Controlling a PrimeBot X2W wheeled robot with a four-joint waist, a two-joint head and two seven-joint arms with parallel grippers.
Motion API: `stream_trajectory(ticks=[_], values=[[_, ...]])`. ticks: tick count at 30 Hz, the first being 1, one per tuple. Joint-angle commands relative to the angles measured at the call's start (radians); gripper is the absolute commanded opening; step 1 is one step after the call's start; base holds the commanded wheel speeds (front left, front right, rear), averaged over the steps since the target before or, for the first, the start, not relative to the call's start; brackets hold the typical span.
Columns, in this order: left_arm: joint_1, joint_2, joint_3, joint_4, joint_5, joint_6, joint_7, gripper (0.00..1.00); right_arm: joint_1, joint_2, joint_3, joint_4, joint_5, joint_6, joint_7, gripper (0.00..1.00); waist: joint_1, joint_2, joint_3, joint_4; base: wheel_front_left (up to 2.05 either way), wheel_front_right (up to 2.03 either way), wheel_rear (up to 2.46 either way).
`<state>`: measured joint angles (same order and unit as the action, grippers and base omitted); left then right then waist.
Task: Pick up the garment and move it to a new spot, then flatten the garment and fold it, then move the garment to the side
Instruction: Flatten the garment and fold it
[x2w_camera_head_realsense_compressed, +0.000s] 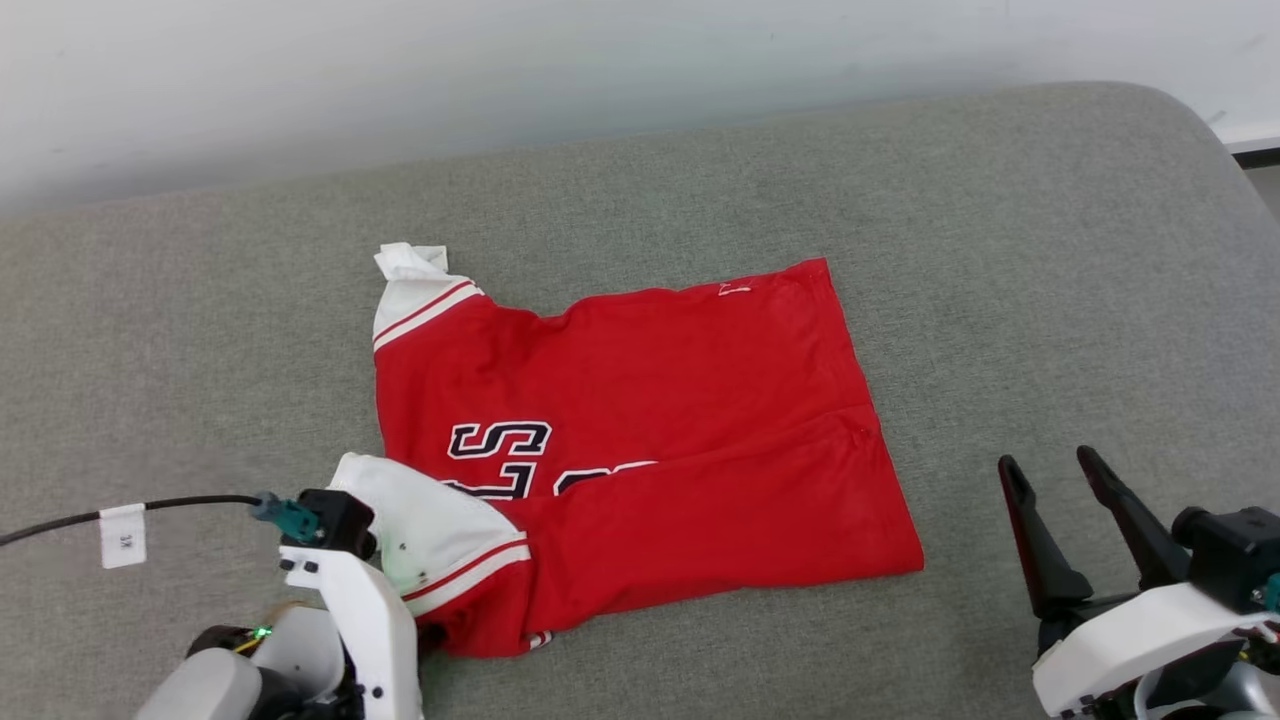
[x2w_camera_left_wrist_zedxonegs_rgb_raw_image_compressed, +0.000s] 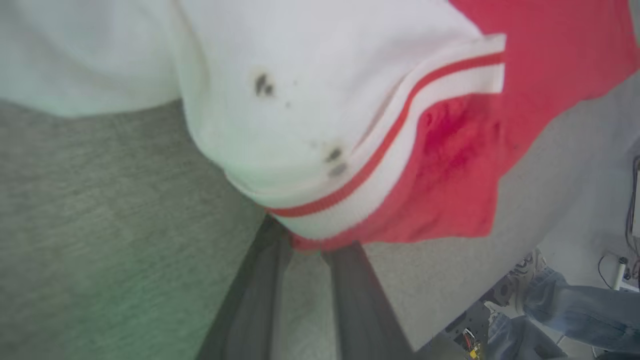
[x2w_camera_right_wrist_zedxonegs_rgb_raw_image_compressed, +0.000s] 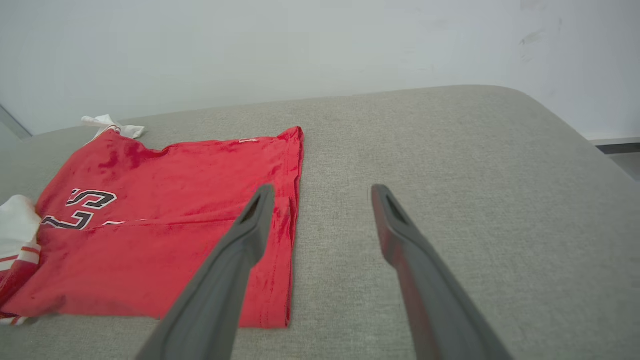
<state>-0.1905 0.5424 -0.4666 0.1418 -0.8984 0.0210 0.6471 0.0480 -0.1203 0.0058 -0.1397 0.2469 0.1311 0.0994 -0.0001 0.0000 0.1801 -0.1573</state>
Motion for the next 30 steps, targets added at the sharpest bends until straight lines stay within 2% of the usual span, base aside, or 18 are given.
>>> stream_trajectory(ticks=[1,5,12,16,23,28,29,30], values=[[0.034,-0.03,-0.03,0.031,-0.005,-0.004,0.011,0.0,-0.001,-0.007,-0.01,-0.008,0.005,-0.001,0.011,1.0,0.0001,0.0,0.004,0.005,0.0,0.0,0.0],[0.02,-0.03,-0.012,0.019,-0.005,-0.007,-0.019,0.0,-0.012,-0.032,-0.032,0.01,0.059,-0.001,0.107,1.0,0.0001,0.0,0.006,0.024,0.0,0.0,0.0],[0.006,-0.027,0.023,-0.038,-0.008,-0.004,-0.068,0.0,-0.074,-0.098,-0.062,0.097,0.191,-0.001,0.483,1.0,0.0001,0.0,0.01,0.067,0.0,0.0,0.0],[-0.012,-0.031,0.024,-0.08,-0.008,-0.006,-0.072,0.0,-0.137,-0.1,-0.046,0.163,0.249,-0.001,0.638,1.0,0.0001,0.0,0.029,0.1,0.0,0.0,0.0],[-0.046,-0.037,0.019,-0.129,0.009,-0.004,-0.081,0.0,-0.26,-0.084,0.011,0.292,0.296,-0.001,0.735,1.0,0.0001,0.0,0.075,0.149,0.0,0.0,0.0],[-0.044,-0.044,0.021,-0.133,0.012,-0.005,-0.099,0.0,-0.279,-0.064,0.065,0.408,0.324,-0.001,0.784,1.0,0.0001,0.0,0.084,0.164,0.0,0.0,0.0],[-0.04,-0.045,0.019,-0.131,0.012,-0.005,-0.101,0.0,-0.277,-0.058,0.076,0.425,0.333,-0.001,0.791,0.56,0.0001,0.0,0.083,0.166,0.0,0.0,0.0],[-0.037,-0.046,0.018,-0.129,0.012,-0.005,-0.104,0.0,-0.276,-0.052,0.084,0.437,0.34,0.0,0.793,0.36,0.0001,0.0,0.082,0.167,0.0,0.0,0.0]])
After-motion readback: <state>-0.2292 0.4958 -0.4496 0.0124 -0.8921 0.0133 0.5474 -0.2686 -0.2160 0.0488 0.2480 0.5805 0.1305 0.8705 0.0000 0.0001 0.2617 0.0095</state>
